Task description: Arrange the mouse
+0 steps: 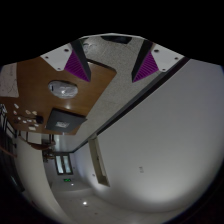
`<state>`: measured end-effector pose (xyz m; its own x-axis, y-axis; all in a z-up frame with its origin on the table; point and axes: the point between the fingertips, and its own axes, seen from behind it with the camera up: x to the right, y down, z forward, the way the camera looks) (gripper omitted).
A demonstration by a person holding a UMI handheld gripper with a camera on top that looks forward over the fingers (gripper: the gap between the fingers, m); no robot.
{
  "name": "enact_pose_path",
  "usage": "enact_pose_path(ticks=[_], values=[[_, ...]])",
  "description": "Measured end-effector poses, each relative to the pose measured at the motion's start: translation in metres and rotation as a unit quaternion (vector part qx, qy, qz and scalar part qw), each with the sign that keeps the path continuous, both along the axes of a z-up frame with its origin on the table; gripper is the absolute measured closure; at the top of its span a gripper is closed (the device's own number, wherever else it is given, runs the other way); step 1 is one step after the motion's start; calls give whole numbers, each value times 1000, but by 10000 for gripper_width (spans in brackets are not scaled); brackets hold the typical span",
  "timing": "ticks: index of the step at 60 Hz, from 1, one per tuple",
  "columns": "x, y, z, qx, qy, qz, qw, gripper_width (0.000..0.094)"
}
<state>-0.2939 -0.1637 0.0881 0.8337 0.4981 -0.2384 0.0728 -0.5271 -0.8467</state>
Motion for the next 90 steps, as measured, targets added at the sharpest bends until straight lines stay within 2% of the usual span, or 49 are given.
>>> enact_pose_path(ticks=[13, 22, 30, 33, 34, 38, 48, 61, 69, 72, 80, 85, 88, 90], values=[[37, 17, -31, -12, -33, -4, 999, 91], [107, 73, -60, 6, -97, -65, 993, 90], [149, 105, -90, -13, -123, -102, 987, 85], [157, 114, -105, -23, -133, -103, 986, 79], [159, 118, -105, -17, -135, -103, 985, 103], [162, 134, -104, 5, -146, -102, 984, 87], [150, 167, -105, -10, -140, -80, 987, 77], [142, 221, -107, -24, -144, -88, 985, 93], [136, 243, -107, -28, -145, -100, 984, 228], [132, 245, -108, -27, -142, -94, 985, 410], [128, 242, -105, -20, -137, -84, 987, 563], [124, 220, -86, -19, -109, -60, 992, 599], [129, 212, -43, 19, -81, -57, 995, 598], [144, 207, -8, 50, -64, -71, 994, 601]])
